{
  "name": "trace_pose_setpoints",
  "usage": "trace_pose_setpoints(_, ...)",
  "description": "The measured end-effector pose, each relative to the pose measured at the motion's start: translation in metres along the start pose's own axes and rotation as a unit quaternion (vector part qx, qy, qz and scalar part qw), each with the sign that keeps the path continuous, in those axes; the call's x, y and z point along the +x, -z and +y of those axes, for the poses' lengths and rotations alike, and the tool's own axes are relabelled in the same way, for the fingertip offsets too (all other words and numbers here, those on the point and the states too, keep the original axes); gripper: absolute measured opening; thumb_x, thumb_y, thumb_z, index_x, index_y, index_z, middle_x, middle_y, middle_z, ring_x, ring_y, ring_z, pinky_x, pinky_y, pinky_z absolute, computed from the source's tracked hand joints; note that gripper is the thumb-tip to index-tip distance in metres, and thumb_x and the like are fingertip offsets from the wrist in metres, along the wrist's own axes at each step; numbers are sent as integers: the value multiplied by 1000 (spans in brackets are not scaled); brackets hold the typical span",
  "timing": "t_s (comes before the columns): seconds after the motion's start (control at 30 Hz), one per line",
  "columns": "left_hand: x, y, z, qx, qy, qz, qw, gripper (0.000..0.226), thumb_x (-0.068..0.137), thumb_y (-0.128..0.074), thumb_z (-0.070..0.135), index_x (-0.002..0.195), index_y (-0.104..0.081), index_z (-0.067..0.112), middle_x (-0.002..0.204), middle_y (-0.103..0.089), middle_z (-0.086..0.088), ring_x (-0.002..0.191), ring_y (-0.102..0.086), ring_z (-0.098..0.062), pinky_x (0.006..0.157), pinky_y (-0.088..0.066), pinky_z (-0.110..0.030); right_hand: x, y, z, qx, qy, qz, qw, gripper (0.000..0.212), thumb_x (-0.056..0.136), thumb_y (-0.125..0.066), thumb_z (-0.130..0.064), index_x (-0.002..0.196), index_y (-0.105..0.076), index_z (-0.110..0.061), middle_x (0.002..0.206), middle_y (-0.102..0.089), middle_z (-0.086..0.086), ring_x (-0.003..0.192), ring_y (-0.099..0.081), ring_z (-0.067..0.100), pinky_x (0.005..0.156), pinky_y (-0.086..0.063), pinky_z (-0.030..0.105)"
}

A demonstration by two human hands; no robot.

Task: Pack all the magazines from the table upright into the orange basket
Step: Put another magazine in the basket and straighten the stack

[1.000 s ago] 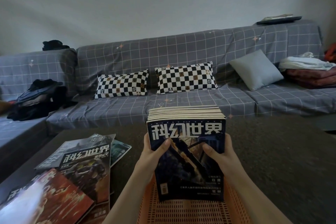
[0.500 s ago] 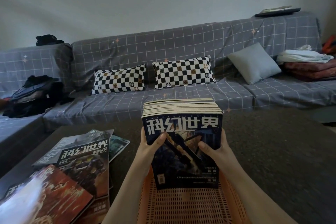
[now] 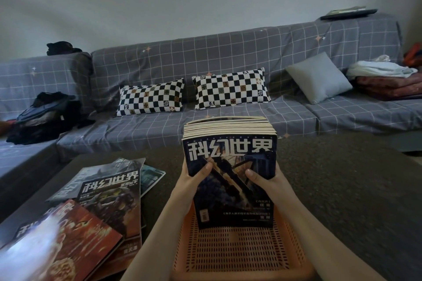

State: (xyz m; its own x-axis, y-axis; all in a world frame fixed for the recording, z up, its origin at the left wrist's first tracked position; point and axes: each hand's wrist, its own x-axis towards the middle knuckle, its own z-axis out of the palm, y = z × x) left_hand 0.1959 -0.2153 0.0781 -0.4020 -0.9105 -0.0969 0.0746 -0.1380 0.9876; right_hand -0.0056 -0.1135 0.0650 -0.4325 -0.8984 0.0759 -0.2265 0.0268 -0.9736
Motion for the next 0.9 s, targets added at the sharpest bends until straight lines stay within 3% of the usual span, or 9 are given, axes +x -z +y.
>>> trace_pose_setpoints(0.13, 0, -2, 0, 13, -11, 29, 999, 107, 35, -85, 60, 131, -45, 37, 113, -63, 8, 100, -63, -15, 73, -51, -31, -1, 0, 1, 28, -20, 6, 999, 73, 47, -69, -79, 114, -44, -63, 104, -66, -24, 102, -61, 8, 96, -46, 48)
trace_pose_setpoints(0.23, 0, 0, -8, 12, -8, 29, 999, 84, 40, -87, 49, 115, -49, 45, 112, -65, 7, 97, -68, -18, 70, -56, -33, -3, 3, 2, 50, -36, 7, 998, 83, 45, -73, -73, 121, -44, -55, 110, -64, -18, 105, -60, 11, 98, -45, 50)
trace_pose_setpoints(0.37, 2, -2, -11, 20, -14, 40, 999, 69, 66, -83, 24, 124, -48, 38, 110, -66, 6, 91, -69, -15, 58, -58, -26, -2, 4, 1, 20, -37, -7, 999, 77, 67, -74, -51, 133, -34, -49, 121, -61, -13, 112, -57, 18, 101, -40, 53)
trace_pose_setpoints(0.5, 8, -2, -12, 15, -8, 58, 998, 64, 75, -79, 16, 129, -49, 33, 110, -67, 5, 97, -68, -21, 76, -60, -43, 1, 2, -2, 5, -41, -4, 999, 73, 74, -71, -45, 135, -32, -51, 122, -61, -12, 115, -56, 19, 102, -38, 53)
trace_pose_setpoints(0.57, 9, -1, -13, 16, -10, 62, 998, 61, 75, -79, 16, 125, -52, 34, 106, -68, 7, 93, -69, -18, 68, -60, -37, 2, 2, -2, 2, -45, -4, 999, 73, 74, -71, -45, 135, -33, -51, 122, -62, -12, 115, -56, 18, 102, -38, 53)
trace_pose_setpoints(0.7, 7, -1, -14, 25, -16, 65, 997, 63, 73, -80, 19, 126, -50, 35, 106, -67, 10, 91, -69, -14, 64, -58, -32, 1, 2, -1, 0, -44, -3, 999, 76, 69, -73, -49, 134, -34, -49, 121, -62, -12, 113, -57, 18, 101, -40, 53)
trace_pose_setpoints(0.83, 3, -3, -11, 34, -29, 54, 998, 87, 70, -82, 21, 144, -36, 29, 121, -62, 1, 106, -64, -23, 90, -54, -50, -2, 2, -3, 6, -43, 2, 999, 89, 60, -75, -56, 136, -30, -48, 126, -58, -11, 115, -55, 17, 102, -40, 52)
trace_pose_setpoints(0.9, -2, -5, -9, 43, -45, 46, 997, 95, 67, -82, 24, 147, -32, 30, 126, -59, 1, 110, -62, -21, 93, -53, -48, -3, 2, -4, 6, -41, 5, 999, 90, 62, -75, -54, 138, -28, -47, 130, -56, -10, 117, -54, 18, 102, -39, 52)
